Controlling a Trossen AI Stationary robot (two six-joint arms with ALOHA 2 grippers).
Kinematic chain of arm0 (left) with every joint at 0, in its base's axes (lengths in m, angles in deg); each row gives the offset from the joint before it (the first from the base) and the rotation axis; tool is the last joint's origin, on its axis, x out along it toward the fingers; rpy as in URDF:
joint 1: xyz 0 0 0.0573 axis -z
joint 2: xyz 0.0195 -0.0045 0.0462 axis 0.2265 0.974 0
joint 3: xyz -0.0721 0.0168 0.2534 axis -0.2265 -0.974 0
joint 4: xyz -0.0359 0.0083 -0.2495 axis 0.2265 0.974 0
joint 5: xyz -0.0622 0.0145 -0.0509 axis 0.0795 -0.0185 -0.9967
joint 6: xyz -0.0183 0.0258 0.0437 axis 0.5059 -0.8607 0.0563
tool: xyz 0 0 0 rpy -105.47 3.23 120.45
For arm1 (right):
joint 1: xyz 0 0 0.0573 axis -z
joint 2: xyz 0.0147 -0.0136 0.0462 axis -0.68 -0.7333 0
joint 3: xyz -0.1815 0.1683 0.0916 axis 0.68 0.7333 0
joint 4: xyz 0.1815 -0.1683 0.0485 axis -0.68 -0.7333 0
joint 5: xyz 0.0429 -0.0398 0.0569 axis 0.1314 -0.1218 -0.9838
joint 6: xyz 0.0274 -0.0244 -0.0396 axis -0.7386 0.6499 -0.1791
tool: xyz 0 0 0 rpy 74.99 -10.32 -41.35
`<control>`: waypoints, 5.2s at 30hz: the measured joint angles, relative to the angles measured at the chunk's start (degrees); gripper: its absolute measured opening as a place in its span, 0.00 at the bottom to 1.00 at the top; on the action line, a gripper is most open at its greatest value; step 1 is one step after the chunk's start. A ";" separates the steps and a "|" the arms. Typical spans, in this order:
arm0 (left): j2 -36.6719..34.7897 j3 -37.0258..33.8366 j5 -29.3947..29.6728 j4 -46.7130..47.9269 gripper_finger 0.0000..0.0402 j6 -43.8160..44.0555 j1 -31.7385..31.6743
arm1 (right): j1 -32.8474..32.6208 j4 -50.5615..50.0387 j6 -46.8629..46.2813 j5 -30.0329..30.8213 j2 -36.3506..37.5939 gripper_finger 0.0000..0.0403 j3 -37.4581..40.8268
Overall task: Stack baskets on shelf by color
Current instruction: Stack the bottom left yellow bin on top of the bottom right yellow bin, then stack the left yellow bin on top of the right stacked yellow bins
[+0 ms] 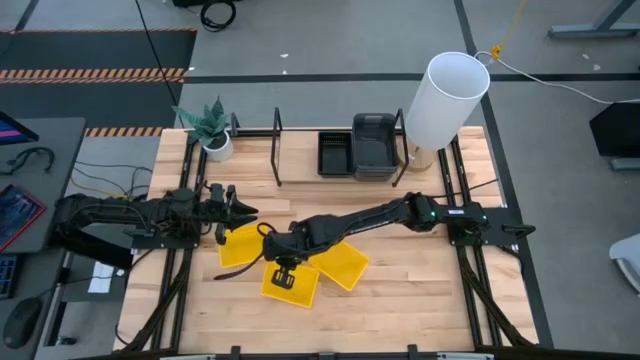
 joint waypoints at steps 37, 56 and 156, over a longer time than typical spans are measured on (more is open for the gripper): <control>0.00 0.00 0.00 -0.21 0.29 -0.02 -0.02 | 0.69 -26.13 -3.94 4.48 12.59 0.00 -0.24; 0.00 0.00 0.00 -0.21 0.29 0.00 0.00 | -4.77 -37.15 -21.96 17.73 19.42 0.00 2.82; -0.02 0.01 0.01 -0.33 0.29 0.02 -0.01 | 0.11 54.66 20.76 14.46 43.08 0.46 66.29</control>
